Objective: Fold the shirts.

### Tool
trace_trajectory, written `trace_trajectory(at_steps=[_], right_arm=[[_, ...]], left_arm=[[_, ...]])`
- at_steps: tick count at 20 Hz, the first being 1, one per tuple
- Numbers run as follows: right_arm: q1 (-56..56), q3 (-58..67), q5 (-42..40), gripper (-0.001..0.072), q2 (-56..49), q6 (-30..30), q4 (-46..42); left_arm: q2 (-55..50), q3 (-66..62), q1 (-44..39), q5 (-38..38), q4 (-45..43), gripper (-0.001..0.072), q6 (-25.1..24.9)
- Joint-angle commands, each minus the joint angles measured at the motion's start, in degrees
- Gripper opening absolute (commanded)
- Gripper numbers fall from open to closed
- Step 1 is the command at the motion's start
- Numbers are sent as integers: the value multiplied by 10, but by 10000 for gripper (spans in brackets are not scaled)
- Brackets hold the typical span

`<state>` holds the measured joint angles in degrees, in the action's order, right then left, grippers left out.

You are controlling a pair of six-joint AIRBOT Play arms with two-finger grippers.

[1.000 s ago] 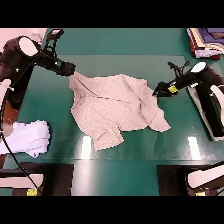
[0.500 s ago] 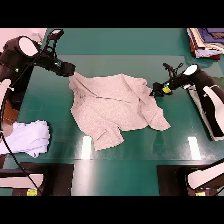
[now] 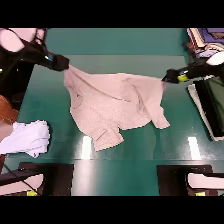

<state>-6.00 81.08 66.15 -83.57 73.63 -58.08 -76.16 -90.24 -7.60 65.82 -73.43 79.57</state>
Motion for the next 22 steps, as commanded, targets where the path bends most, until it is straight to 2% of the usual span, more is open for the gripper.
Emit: trace_trajectory(at_steps=[1, 5, 8, 11, 14, 16, 18, 22], right_arm=[[26, 0, -2, 10, 121, -9, -4], [57, 0, -17, 9, 273, -12, -4], [86, 0, -26, 9, 370, -12, -4], [120, 0, -31, 9, 442, -12, -4], [159, 4, -30, 8, 487, -11, -3], [181, 45, 8, 9, 473, -11, -4], [193, 112, 84, 8, 424, -10, -4], [191, 179, 206, 9, 294, 26, -4]], left_arm=[[92, -33, 0, -6, -1, 22, 0], [208, -123, 0, -6, 2, 22, 5], [266, -205, 0, -6, 3, 22, 36], [280, -300, 0, 14, 7, 22, 59], [285, -331, 0, 15, 33, 22, 62], [282, -330, 0, 28, 40, 22, 61], [276, -303, 0, 30, 34, 21, 59], [253, -167, 0, 16, -33, 21, 55]])
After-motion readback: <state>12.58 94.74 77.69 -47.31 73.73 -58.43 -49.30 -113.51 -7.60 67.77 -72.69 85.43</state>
